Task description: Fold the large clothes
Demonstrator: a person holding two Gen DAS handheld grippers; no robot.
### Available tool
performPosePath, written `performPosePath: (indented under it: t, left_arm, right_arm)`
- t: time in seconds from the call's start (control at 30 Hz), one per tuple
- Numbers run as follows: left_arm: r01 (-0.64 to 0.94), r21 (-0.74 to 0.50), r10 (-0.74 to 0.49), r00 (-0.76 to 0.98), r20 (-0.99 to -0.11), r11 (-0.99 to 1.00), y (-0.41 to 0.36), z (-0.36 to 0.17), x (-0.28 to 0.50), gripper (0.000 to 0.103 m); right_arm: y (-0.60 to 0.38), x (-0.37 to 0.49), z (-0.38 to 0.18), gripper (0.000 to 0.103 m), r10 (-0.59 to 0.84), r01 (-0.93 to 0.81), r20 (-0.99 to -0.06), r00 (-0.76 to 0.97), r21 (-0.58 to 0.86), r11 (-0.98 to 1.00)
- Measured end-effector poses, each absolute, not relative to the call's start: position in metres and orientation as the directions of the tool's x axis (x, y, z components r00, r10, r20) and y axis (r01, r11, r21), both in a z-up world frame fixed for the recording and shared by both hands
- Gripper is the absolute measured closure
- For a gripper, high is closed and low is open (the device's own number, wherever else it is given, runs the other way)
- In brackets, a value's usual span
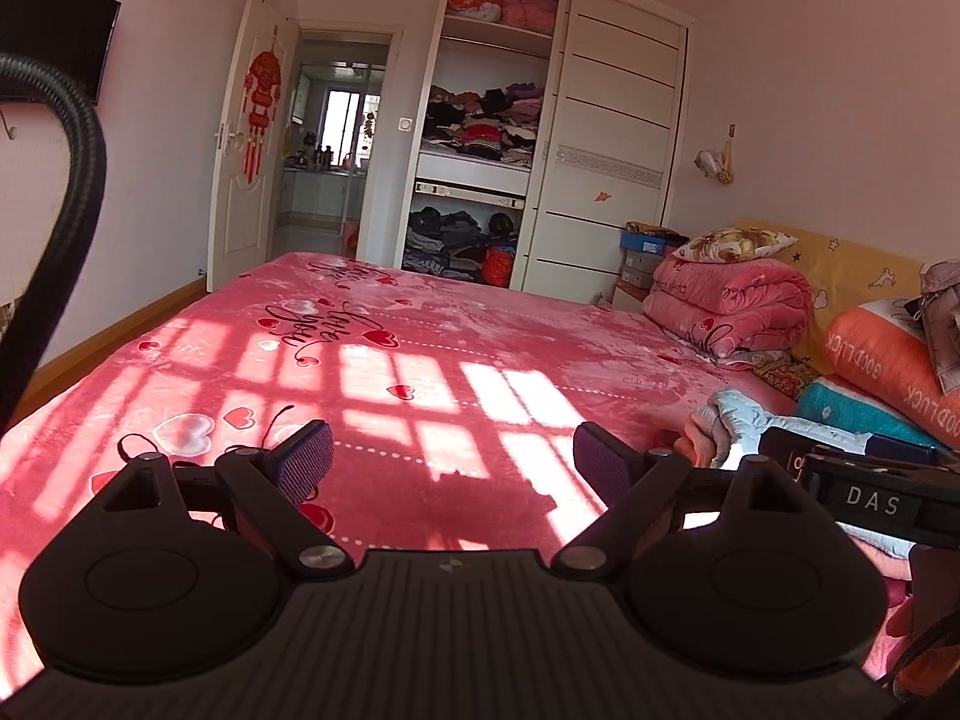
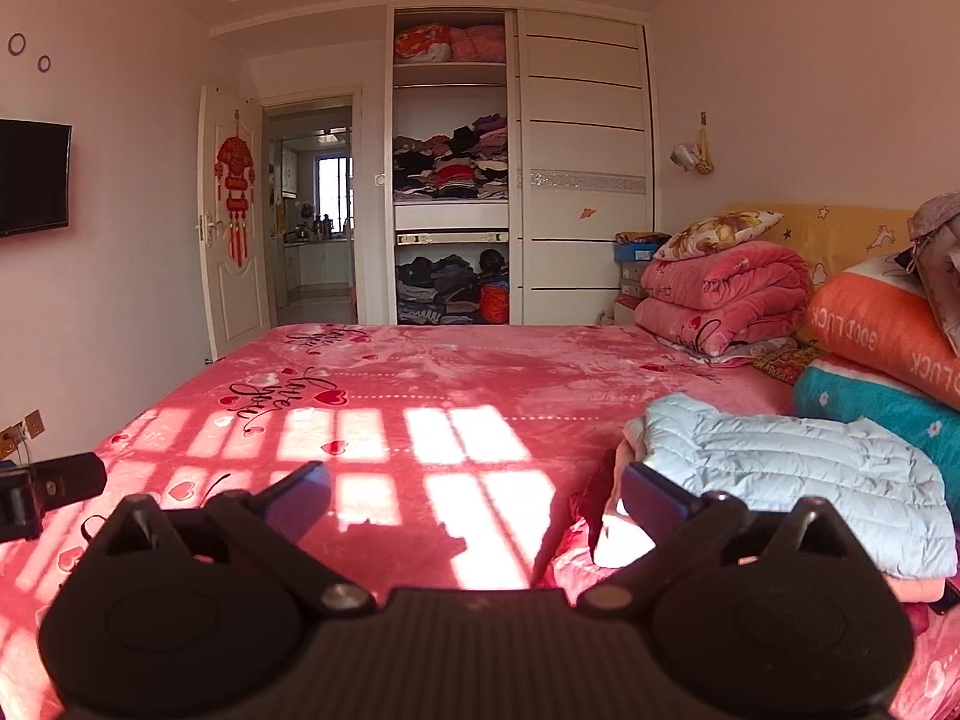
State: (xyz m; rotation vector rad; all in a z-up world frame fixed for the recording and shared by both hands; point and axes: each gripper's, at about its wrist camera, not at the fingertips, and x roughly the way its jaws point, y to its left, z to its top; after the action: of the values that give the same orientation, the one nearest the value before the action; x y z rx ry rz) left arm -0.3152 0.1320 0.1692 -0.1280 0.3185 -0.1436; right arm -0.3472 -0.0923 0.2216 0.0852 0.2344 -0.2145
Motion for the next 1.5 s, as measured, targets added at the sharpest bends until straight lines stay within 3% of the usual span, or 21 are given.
performPosePath:
  t: [0.57,0.83,1.5]
  left_arm:
    - [0.481,-0.163,-0.508,0.819,-0.268,0.862,0.054,0.176,-0.317,0.0]
    - [0.547,-0.137,-0.56,0.769,-0.308,0.826,0.036,0.168,-0.319,0.0]
    - [0.592,-0.083,-0.586,0.75,-0.308,0.802,0.03,0.163,-0.318,0.0]
  right_arm:
    - [-0.191,-0.426,0.231,0.001,-0.545,0.563,-0.16,0.823,0.106,0.82]
    - [-0.204,-0.445,0.224,0.001,-0.585,0.605,-0.162,0.795,0.12,0.787]
    - [-0.223,-0.453,0.206,0.001,-0.622,0.647,-0.186,0.761,0.136,0.751]
